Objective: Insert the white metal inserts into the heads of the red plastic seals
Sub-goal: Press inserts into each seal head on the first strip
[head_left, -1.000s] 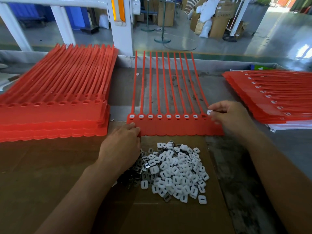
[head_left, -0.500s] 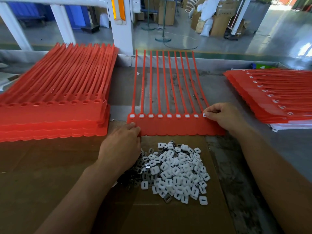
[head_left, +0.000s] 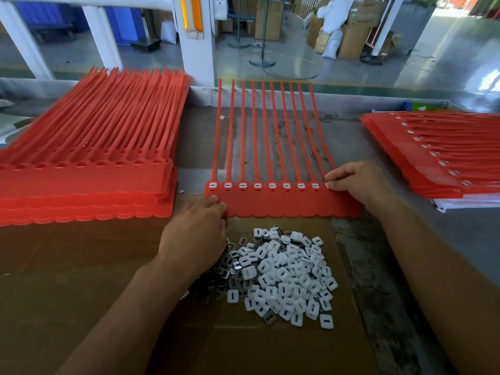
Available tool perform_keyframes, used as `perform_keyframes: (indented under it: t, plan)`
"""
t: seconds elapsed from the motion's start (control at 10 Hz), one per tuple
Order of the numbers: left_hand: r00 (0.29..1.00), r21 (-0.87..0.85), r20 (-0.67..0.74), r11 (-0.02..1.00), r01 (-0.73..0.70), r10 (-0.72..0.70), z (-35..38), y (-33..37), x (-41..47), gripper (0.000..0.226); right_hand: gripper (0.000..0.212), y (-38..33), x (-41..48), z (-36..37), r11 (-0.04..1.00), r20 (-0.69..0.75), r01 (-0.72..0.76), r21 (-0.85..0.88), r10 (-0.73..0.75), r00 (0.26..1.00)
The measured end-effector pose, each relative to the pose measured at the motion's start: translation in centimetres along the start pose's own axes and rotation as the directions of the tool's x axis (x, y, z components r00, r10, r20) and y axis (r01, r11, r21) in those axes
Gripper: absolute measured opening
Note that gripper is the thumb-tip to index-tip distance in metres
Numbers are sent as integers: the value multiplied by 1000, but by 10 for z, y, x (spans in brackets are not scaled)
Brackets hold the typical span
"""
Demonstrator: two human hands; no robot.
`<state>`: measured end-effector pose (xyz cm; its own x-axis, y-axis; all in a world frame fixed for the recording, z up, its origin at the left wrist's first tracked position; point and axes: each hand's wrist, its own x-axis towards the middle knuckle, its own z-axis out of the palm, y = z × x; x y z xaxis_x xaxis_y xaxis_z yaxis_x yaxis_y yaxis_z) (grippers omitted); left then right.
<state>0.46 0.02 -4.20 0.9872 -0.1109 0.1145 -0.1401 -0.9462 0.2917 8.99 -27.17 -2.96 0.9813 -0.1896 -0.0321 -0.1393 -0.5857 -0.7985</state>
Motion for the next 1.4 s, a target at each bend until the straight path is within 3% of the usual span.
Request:
perform_keyframes:
  t: [0.2,0.4,0.7,0.8,0.9,1.0,1.1,1.4]
  plan:
    - [1000,-6,3,1000,4,-4,0,0,0,39,17,-11,6,-2,993,33,-116,-16,117,993]
    - [1000,-3,3,1000,-1,1,0,1,0,38,18,-13,5,-3,990,32,-138,-15,139,990]
    - [1000,6,3,1000,-4,4,-2,1,0,37,14,1,-11,-3,999,13,0,37,0,1000]
    - [1000,5,7,1000,-4,4,-2,1,0,37,12,-6,-25,-5,990,-43,129,-61,-132,990]
    - [1000,2,9,1000,6,-6,-2,1,0,38,13,-24,-47,-4,950,111,269,-158,-254,961]
    - [1000,-1,11,1000,6,-6,-2,1,0,38,16,-40,-67,3,893,378,364,-265,-251,891]
    - [1000,-6,9,1000,9,-9,-2,1,0,38,7,-47,-78,12,842,516,433,-323,-227,826]
    - [1000,-3,1,1000,-6,6,-1,0,1,37,17,-45,-87,19,798,520,437,-415,-187,834]
